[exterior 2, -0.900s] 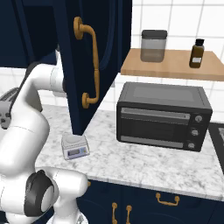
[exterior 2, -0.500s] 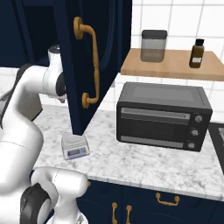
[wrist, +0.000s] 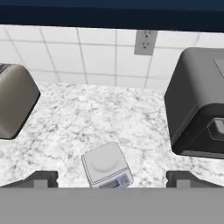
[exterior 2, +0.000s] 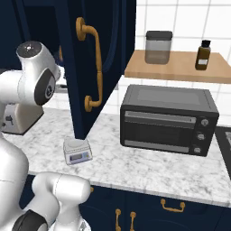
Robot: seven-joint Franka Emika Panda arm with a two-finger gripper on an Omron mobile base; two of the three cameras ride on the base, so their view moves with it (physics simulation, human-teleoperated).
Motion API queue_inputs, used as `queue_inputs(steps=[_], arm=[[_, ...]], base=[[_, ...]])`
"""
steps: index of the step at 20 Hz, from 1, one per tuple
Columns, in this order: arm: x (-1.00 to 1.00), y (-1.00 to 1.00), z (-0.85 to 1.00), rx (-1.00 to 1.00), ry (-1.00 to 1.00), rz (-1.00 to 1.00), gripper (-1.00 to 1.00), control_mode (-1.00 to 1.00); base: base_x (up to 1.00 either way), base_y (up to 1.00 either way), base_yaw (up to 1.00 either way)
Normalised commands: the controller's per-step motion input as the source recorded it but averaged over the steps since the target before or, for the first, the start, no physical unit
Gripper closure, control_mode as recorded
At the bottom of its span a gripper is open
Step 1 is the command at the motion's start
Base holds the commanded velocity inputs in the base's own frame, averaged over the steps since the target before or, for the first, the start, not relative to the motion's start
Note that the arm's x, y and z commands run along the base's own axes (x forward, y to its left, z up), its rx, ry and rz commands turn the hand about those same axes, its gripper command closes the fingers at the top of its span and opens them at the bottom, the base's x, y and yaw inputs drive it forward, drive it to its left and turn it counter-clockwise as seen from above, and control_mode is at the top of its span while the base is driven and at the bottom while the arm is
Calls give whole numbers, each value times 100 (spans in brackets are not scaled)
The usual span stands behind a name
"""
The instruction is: Pick the honey bottle and place it on the digital scale for weighing, and close the cabinet.
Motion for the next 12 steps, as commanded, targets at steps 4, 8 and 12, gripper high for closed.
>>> queue_inputs(steps=[4,8,12], arm=[[-27,26,87,0,-40,4,-100,-100],[-10,35,64,3,-44,7,-100,-100],[-6,8,65,1,-23,3,-100,-100]], base=[[0,0,0],[0,0,0],[0,0,0]])
